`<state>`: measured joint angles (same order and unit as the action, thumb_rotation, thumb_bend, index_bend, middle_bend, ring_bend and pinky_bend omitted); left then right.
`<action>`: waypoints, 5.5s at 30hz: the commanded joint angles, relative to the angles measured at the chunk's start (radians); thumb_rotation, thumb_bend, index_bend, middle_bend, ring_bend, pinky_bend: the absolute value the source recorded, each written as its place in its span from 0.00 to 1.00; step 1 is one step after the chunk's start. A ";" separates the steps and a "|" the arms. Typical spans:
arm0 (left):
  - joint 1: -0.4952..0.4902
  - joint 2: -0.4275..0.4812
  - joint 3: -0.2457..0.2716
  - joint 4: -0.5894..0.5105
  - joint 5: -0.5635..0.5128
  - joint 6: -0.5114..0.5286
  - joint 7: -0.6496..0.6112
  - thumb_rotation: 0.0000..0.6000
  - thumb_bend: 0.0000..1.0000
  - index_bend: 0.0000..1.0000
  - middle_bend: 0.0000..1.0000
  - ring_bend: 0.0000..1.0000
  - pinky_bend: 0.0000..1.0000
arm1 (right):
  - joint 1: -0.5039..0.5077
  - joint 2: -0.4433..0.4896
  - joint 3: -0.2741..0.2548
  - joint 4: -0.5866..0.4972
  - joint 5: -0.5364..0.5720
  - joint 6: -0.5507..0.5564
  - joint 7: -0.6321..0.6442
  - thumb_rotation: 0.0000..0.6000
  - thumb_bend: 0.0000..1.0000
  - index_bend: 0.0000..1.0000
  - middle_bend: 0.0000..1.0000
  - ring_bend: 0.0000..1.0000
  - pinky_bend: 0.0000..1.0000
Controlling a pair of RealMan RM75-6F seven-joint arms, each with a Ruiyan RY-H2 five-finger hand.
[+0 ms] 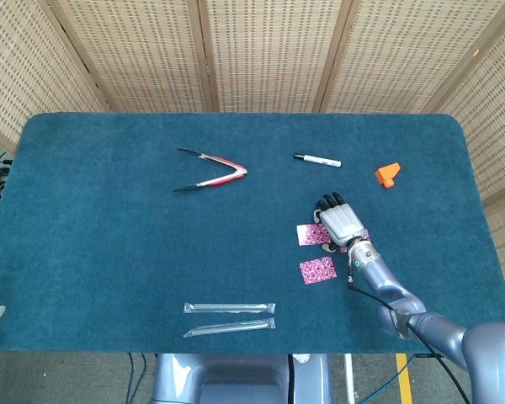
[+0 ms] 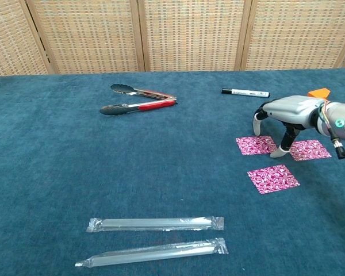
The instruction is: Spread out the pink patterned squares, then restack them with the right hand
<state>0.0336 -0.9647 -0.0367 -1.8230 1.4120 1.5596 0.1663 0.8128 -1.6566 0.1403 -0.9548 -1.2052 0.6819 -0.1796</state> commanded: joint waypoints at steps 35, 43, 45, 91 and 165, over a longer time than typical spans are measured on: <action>0.001 -0.005 0.000 0.012 -0.009 -0.004 -0.009 1.00 0.12 0.08 0.00 0.00 0.00 | 0.037 0.015 0.007 -0.029 0.097 -0.043 -0.098 1.00 0.26 0.43 0.20 0.00 0.00; 0.000 -0.007 0.000 0.014 -0.012 -0.006 -0.008 1.00 0.12 0.08 0.00 0.00 0.00 | 0.036 0.009 0.005 -0.020 0.094 -0.042 -0.088 1.00 0.31 0.46 0.21 0.00 0.00; 0.000 -0.007 0.000 0.014 -0.012 -0.007 -0.008 1.00 0.12 0.08 0.00 0.00 0.00 | 0.037 0.008 0.005 -0.017 0.092 -0.041 -0.084 1.00 0.31 0.46 0.22 0.00 0.00; -0.004 -0.010 -0.002 0.018 -0.015 -0.012 -0.009 1.00 0.12 0.08 0.00 0.00 0.00 | 0.006 0.129 -0.014 -0.164 0.055 -0.002 -0.044 1.00 0.34 0.46 0.22 0.00 0.00; 0.022 0.005 0.005 0.022 0.009 0.020 -0.047 1.00 0.12 0.08 0.00 0.00 0.00 | -0.074 0.272 -0.072 -0.385 -0.043 0.112 -0.110 1.00 0.26 0.33 0.13 0.00 0.00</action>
<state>0.0553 -0.9595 -0.0317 -1.8013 1.4208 1.5801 0.1195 0.7384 -1.3874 0.0629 -1.3480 -1.2558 0.7936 -0.2896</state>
